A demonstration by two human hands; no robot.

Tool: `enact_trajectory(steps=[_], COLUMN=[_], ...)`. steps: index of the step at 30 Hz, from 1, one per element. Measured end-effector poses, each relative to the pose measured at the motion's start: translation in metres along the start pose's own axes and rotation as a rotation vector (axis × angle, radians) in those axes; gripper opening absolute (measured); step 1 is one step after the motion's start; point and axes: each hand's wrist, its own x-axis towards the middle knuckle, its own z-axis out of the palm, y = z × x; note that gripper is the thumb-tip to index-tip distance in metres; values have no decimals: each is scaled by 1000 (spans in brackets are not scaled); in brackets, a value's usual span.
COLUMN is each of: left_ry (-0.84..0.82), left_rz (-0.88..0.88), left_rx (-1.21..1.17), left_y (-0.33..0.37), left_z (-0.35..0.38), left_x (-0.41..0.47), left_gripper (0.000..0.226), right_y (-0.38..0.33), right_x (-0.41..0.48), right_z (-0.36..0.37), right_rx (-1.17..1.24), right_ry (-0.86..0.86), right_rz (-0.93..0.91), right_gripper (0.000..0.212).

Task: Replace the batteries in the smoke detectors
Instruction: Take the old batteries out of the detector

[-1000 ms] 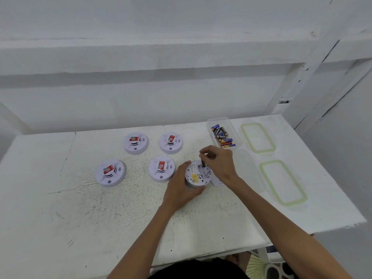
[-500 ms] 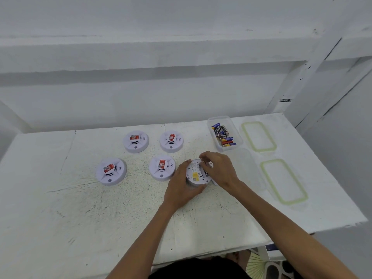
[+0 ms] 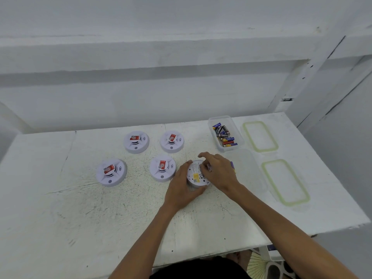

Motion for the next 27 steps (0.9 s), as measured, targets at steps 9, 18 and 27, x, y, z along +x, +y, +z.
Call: enact_trajectory(steps=[9,18,27], left_ry=[-17,-10,-7], left_rz=[-21,-56,-90], left_rx=[20,-29,-49], left_y=[-2,-1,2], left_z=[2,0,-1], left_x=[0,1,7], left_gripper=[100,99,98], right_y=[4,9,76], right_x=[2,25,96], right_z=[9,-15,-24], right_rx=[-136,85,-30], right_ry=[-38,57,-25], right_rz=[-110,46,302], right_gripper=[9,10,26])
